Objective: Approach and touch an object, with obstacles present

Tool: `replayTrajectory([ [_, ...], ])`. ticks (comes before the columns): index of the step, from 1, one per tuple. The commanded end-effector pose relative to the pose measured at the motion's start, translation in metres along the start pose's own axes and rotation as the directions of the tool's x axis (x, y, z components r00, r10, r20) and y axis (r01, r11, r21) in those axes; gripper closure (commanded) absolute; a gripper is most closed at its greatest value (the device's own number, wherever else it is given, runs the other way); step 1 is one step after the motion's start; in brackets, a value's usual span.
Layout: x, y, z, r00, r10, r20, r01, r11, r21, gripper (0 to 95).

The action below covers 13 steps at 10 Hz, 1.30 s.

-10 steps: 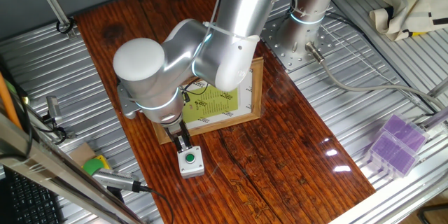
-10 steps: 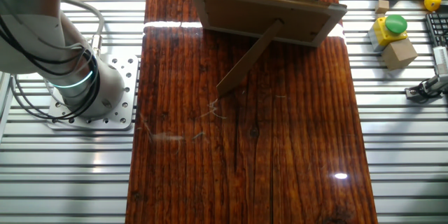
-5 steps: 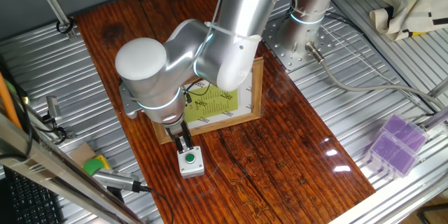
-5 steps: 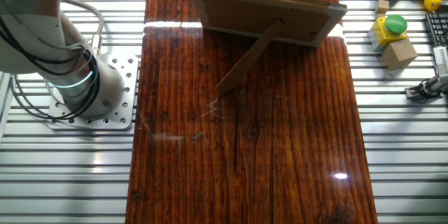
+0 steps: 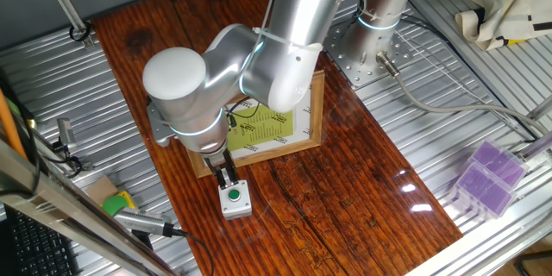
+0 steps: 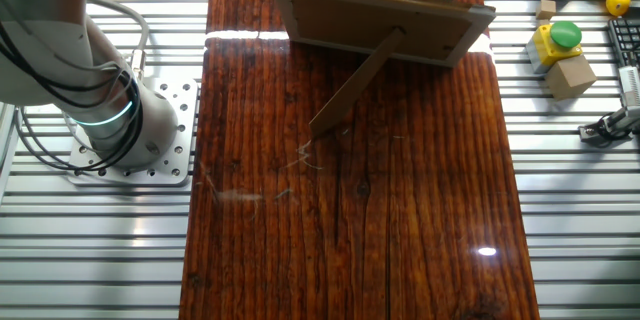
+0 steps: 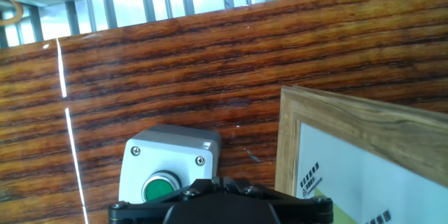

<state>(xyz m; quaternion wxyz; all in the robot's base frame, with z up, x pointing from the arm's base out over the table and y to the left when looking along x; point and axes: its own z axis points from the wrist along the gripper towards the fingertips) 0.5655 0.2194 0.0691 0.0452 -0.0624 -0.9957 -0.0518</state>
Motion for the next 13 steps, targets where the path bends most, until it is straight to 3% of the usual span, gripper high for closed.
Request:
replayTrajectory([
  [1, 0.0000, 0.0006, 0.0001, 1.000, -0.002, 0.004, 0.002, 1.000, 0.000, 95.0],
  [13, 0.0000, 0.0007, -0.0006, 1.000, -0.012, 0.012, 0.012, 1.000, 0.000, 95.0],
])
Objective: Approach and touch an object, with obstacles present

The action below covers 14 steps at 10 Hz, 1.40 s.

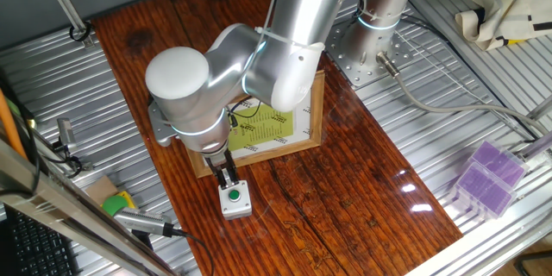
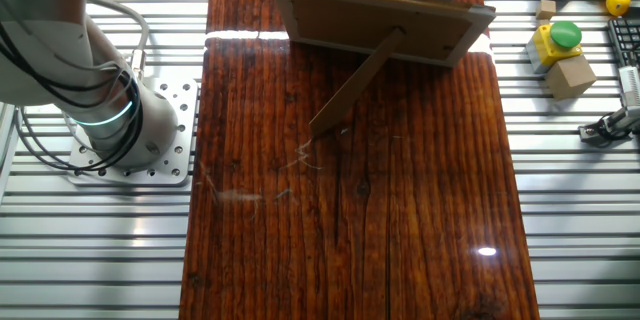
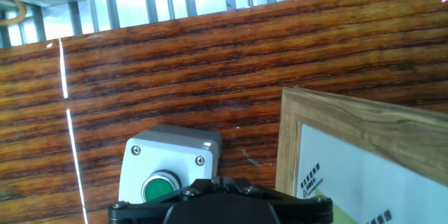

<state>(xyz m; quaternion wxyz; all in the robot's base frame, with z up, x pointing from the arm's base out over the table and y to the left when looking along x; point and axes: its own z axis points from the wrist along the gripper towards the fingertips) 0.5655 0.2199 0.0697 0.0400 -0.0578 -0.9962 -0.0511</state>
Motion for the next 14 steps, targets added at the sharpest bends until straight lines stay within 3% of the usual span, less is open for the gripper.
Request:
replayTrajectory([
  [1, -0.0001, 0.0001, -0.0001, 1.000, -0.004, 0.002, 0.004, 1.000, -0.002, 95.0],
  [12, -0.0009, -0.0010, -0.0023, 1.000, -0.015, 0.008, 0.015, 1.000, -0.003, 95.0],
  [14, -0.0028, -0.0041, -0.0069, 0.999, -0.050, 0.018, 0.050, 0.999, 0.016, 95.0],
])
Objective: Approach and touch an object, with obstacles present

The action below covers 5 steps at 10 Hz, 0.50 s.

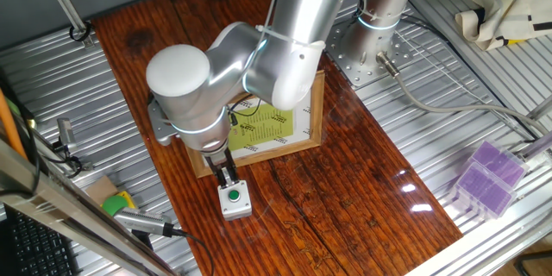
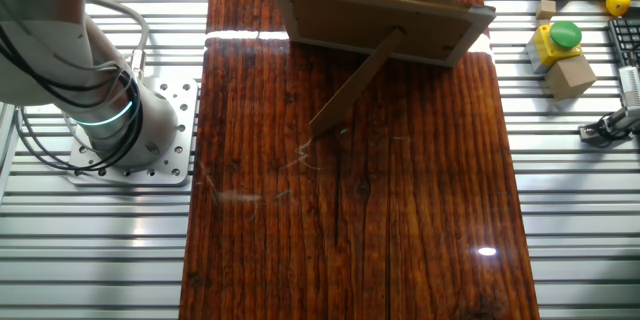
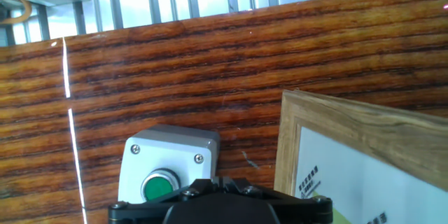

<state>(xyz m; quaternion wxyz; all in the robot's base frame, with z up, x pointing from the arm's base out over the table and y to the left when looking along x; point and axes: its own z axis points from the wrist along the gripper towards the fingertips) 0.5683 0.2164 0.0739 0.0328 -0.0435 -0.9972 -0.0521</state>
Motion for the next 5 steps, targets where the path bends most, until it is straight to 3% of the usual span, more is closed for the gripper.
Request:
replayTrajectory([
  [1, -0.002, -0.004, -0.009, 0.999, -0.037, 0.005, 0.036, 0.999, 0.020, 95.0],
  [5, -0.007, -0.015, -0.021, 0.998, -0.070, 0.010, 0.070, 0.997, 0.025, 95.0],
])
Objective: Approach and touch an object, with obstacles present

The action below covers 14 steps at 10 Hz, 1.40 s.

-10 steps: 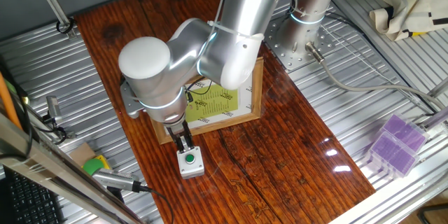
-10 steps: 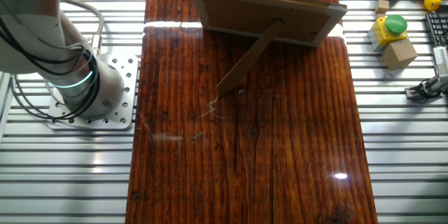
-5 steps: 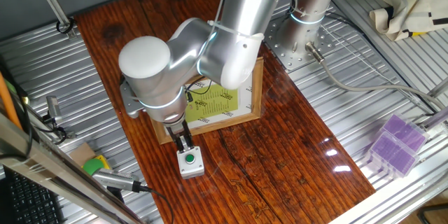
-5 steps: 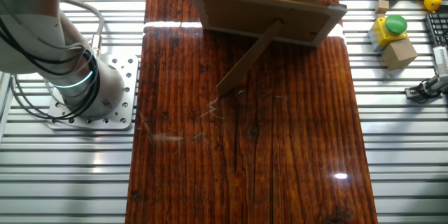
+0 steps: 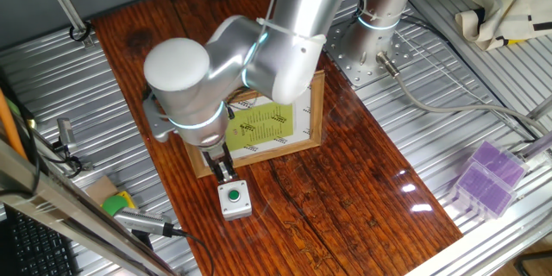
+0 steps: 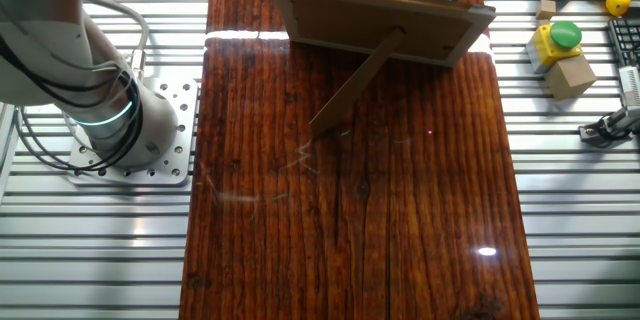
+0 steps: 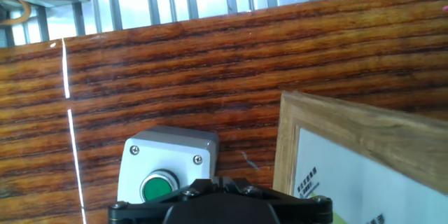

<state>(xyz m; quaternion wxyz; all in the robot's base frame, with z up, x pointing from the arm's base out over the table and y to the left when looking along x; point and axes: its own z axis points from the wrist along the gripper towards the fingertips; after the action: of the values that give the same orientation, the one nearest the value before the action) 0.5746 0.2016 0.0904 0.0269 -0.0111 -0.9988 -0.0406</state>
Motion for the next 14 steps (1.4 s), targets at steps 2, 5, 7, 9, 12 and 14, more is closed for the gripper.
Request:
replayTrajectory([
  [2, -0.008, -0.010, -0.011, 0.999, -0.034, 0.005, 0.034, 0.999, 0.003, 95.0],
  [5, -0.034, -0.017, -0.033, 0.997, -0.078, -0.002, 0.078, 0.997, 0.011, 95.0],
  [7, -0.061, -0.026, -0.054, 0.990, -0.141, -0.005, 0.141, 0.990, 0.027, 95.0],
  [9, -0.084, -0.041, -0.073, 0.975, -0.222, -0.015, 0.222, 0.974, 0.049, 95.0],
  [12, -0.086, -0.054, -0.079, 0.969, -0.247, -0.011, 0.248, 0.967, 0.059, 95.0],
  [14, -0.086, -0.052, -0.079, 0.970, -0.242, -0.012, 0.242, 0.968, 0.066, 95.0],
])
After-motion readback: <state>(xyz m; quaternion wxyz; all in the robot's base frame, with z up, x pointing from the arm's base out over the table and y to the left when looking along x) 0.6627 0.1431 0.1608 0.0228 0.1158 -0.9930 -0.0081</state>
